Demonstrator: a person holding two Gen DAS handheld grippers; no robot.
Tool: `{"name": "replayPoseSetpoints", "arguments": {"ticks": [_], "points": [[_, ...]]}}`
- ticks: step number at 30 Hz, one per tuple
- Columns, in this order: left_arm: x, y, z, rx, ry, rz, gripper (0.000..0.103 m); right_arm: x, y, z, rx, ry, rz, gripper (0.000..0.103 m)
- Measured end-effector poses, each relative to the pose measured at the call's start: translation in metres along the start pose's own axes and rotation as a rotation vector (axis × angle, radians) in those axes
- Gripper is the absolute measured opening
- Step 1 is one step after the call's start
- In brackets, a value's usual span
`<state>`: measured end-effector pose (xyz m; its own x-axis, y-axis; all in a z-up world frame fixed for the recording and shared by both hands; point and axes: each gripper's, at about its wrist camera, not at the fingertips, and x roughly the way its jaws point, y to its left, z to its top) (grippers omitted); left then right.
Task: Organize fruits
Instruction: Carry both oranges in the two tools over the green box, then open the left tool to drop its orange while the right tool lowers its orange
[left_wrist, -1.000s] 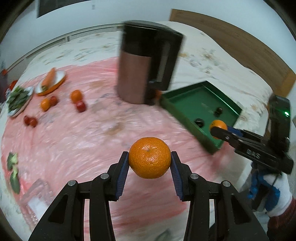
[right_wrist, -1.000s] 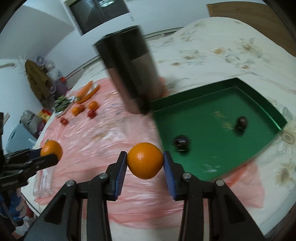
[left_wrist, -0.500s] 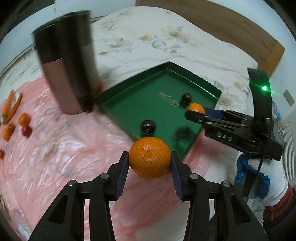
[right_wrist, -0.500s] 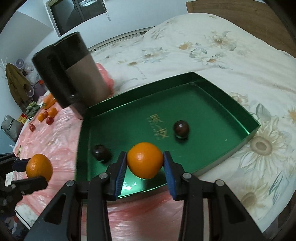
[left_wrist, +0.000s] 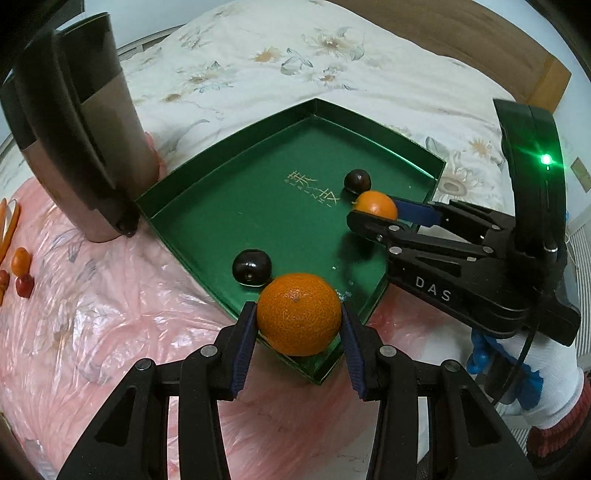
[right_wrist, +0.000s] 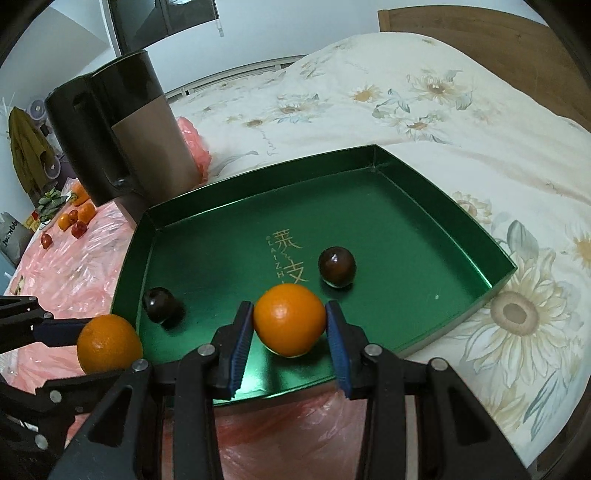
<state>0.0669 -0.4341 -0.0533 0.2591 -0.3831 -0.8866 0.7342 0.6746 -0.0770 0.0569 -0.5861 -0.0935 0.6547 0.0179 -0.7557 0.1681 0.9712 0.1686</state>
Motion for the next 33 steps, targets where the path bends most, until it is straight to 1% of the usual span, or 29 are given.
{"name": "replayPoseSetpoints", "arguments": {"ticks": [3, 11, 13, 16, 20, 21, 22, 24, 25, 27, 33], "points": [[0.005, -0.005, 0.001, 0.018, 0.008, 0.022, 0.039, 0.002, 0.0, 0.001, -0.014, -0.006, -0.018, 0.04], [0.018, -0.013, -0.001, 0.037, 0.019, 0.039, 0.039, 0.004, -0.002, 0.002, -0.035, -0.012, -0.08, 0.04], [0.019, -0.014, 0.0, 0.04, 0.018, 0.046, 0.039, 0.004, -0.003, 0.001, -0.026, -0.014, -0.085, 0.041], [0.021, -0.013, 0.0, 0.034, 0.018, 0.037, 0.039, 0.005, -0.001, 0.0, -0.028, -0.02, -0.091, 0.041], [0.022, -0.013, 0.001, 0.039, 0.023, 0.054, 0.04, 0.003, -0.001, -0.001, -0.009, -0.021, -0.082, 0.042], [0.023, -0.014, 0.002, 0.038, 0.022, 0.055, 0.04, 0.003, -0.002, -0.001, -0.008, -0.022, -0.079, 0.046], [0.023, -0.014, 0.001, 0.038, 0.022, 0.052, 0.04, 0.002, -0.002, -0.002, -0.009, -0.026, -0.077, 0.07], [0.023, -0.016, 0.001, 0.042, 0.02, 0.058, 0.041, 0.0, 0.0, -0.001, -0.015, -0.031, -0.083, 0.09], [0.022, -0.016, 0.001, 0.043, 0.017, 0.063, 0.048, -0.001, 0.0, 0.0, -0.017, -0.03, -0.088, 0.091], [0.015, -0.015, 0.003, 0.038, 0.0, 0.067, 0.056, -0.002, 0.001, 0.002, -0.014, -0.03, -0.087, 0.091], [0.0, -0.012, -0.002, 0.025, -0.025, 0.062, 0.056, -0.009, 0.004, 0.002, 0.003, -0.036, -0.085, 0.095]]}}
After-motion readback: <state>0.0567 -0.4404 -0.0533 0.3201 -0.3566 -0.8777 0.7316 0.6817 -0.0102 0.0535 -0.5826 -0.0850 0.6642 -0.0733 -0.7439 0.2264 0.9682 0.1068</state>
